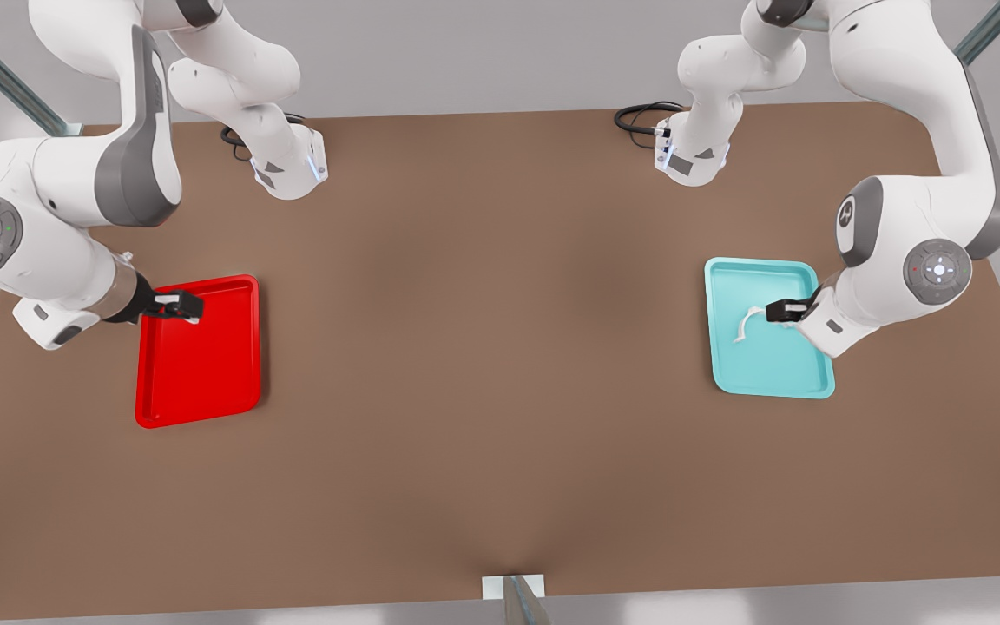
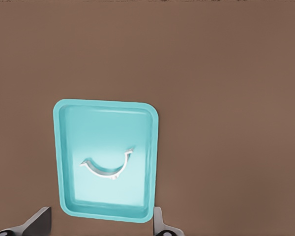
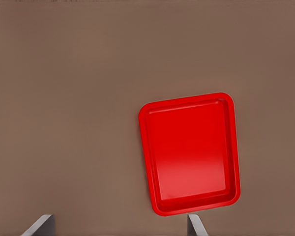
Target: Take the drainage pipe clamp from the left arm, pass it to the right arm, and place it in the plate on the right side
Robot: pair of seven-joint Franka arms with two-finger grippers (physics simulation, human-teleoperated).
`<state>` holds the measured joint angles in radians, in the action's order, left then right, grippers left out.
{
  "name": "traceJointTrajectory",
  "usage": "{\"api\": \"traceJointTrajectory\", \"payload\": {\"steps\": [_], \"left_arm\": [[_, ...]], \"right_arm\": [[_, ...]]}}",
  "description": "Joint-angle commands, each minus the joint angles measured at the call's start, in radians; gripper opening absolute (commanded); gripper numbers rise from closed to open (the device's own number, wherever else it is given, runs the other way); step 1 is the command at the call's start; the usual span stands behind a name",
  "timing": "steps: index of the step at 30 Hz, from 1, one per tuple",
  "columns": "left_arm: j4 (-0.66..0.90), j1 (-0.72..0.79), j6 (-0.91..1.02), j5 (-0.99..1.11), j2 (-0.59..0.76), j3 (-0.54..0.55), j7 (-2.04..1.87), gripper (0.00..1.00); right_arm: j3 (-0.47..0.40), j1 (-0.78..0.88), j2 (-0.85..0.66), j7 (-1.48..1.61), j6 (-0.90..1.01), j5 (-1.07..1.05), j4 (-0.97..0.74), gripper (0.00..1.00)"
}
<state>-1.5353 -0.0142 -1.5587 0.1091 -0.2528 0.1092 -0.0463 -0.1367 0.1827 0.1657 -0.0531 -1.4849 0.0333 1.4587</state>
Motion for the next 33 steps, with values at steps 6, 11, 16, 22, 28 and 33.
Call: {"api": "traceJointTrajectory", "payload": {"steps": [6, 11, 16, 22, 28, 33], "left_arm": [[-0.341, 0.022, -0.426, -0.003, -0.005, -0.023, 0.037, 1.00], [-0.589, 0.020, -0.724, 0.001, -0.026, -0.063, 0.253, 1.00], [-0.713, 0.008, -0.860, 0.007, -0.045, -0.103, 0.413, 1.00], [-0.755, -0.010, -0.868, 0.077, -0.072, -0.103, 0.416, 1.00], [-0.789, -0.024, -0.883, 0.072, -0.094, -0.103, 0.414, 0.98], [-0.798, -0.039, -0.916, 0.072, -0.115, -0.103, 0.416, 0.95]], "right_arm": [[-0.001, 0.001, 0.003, 0.004, -0.014, 0.002, -0.011, 1.00], [0.000, 0.011, 0.008, 0.001, -0.015, 0.002, -0.018, 1.00], [-0.001, 0.011, 0.003, 0.001, -0.014, 0.002, -0.018, 1.00], [-0.001, 0.011, 0.005, -0.001, -0.009, -0.006, -0.017, 1.00], [-0.001, 0.011, 0.006, -0.001, -0.008, -0.007, -0.017, 1.00], [-0.001, 0.009, 0.006, -0.001, -0.003, -0.010, -0.015, 1.00]]}}
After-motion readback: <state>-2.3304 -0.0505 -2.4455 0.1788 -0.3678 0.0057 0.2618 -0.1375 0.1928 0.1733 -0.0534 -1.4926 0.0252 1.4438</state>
